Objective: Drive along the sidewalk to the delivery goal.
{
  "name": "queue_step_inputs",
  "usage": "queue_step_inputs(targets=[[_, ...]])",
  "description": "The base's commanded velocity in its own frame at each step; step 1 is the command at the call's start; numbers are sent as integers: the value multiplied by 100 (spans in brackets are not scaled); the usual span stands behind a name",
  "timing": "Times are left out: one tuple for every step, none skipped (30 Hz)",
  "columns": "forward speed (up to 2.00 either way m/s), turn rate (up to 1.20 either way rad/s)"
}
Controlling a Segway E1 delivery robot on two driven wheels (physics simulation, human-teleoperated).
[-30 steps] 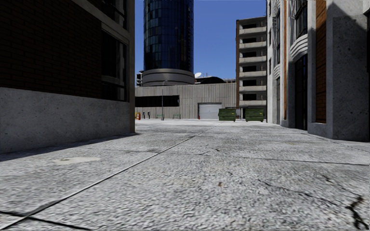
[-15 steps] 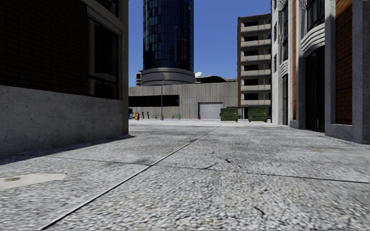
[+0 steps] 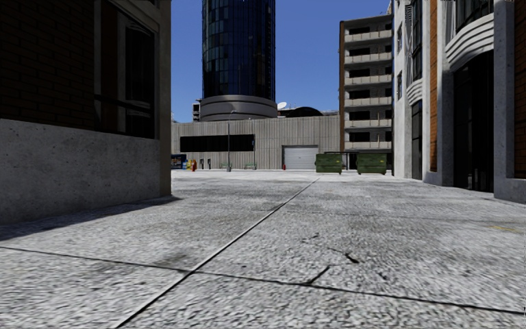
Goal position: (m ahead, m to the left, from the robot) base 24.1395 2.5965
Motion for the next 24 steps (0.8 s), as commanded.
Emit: queue_step_inputs(targets=[[200, 0], [200, 0], [200, 0], [200, 0], [200, 0], [200, 0], [200, 0], [200, 0], [200, 0], [200, 0], [200, 0], [200, 0], [200, 0], [200, 0], [200, 0], [200, 0], [200, 0], [200, 0], [200, 0], [200, 0], [200, 0], [200, 0], [200, 0], [200, 0]])
